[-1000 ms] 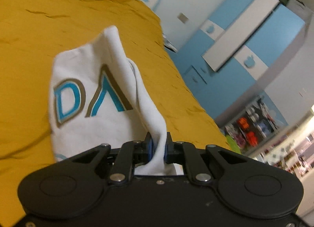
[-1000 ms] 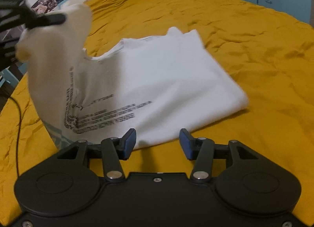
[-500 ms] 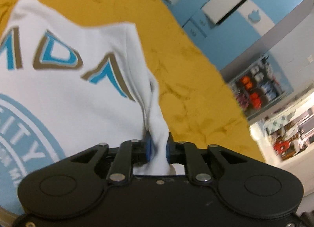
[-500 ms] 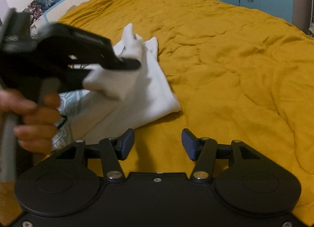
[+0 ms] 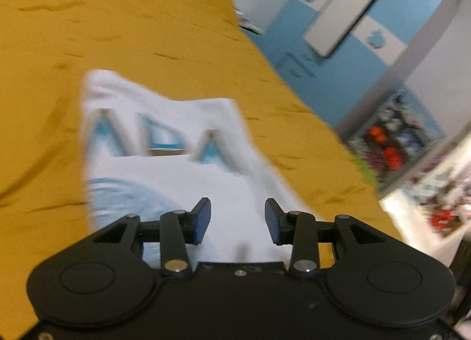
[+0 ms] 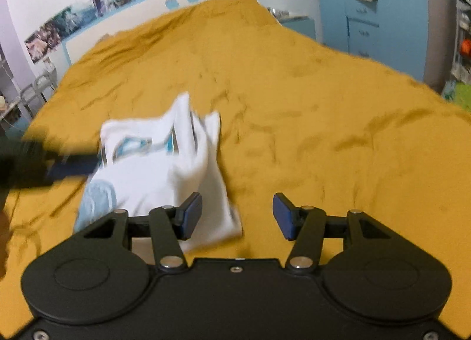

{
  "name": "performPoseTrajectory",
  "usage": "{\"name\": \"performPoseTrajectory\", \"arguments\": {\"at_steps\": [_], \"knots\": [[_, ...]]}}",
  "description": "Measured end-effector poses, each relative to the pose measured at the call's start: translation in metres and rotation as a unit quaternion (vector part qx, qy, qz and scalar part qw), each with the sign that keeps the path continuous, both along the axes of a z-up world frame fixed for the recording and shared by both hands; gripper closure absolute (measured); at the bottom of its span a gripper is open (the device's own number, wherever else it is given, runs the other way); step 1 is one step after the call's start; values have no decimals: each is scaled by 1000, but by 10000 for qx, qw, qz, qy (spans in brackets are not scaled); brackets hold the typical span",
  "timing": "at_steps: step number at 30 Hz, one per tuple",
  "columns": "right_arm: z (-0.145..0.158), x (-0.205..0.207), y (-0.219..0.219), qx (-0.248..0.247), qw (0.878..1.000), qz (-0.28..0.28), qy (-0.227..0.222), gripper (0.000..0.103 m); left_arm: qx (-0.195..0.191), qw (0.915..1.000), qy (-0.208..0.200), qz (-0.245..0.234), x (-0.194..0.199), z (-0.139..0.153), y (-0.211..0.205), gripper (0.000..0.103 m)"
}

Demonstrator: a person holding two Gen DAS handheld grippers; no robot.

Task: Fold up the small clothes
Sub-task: 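Grasp the sweatshirt side with the right tool and fold it inward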

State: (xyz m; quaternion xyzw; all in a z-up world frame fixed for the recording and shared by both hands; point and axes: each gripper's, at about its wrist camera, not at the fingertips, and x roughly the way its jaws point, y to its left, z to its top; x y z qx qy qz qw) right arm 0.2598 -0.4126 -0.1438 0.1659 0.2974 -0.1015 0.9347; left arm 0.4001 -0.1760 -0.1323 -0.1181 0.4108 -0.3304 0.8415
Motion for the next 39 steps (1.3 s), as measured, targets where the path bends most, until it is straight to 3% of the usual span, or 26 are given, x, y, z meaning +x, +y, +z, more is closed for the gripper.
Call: {"name": "performPoseTrajectory", "arguments": {"at_steps": [3,8,11,14,18,20,21,22,26,31,35,39], "knots": [[6,28,-13,70,9994,172,-278,48,314,9991,17,279,-6,-16,24,64],[-4,93,-21,305,9947,788,-591,48,376,9975,346,480,-7,-48,34,64],[-15,131,-21,584,9911,1086,-495,48,300,9975,322,554,-9,-57,31,57],[-25,167,-15,471,9913,1180,-334,49,118,9972,371,645,-9,-62,30,51],[-36,191,-18,643,9904,1220,-104,49,132,9972,321,664,-8,-64,25,49],[-43,199,-19,754,9892,1256,52,58,124,9967,283,749,-9,-62,29,49],[-47,201,-20,829,9882,1280,119,80,80,9960,283,842,-9,-61,29,49],[-50,205,-22,963,9859,1362,164,87,54,9955,307,900,-8,-59,29,49],[-46,193,-23,959,9881,1199,-45,92,-14,9941,132,1075,-3,-46,29,49],[-30,183,-28,953,9900,990,-332,93,-58,9937,222,1100,9,-46,32,48],[-65,199,-35,1026,9908,869,172,91,122,9932,394,1093,13,-61,29,48],[-56,183,-44,1124,9897,886,2,62,85,9923,282,1206,20,-54,35,48]]}}
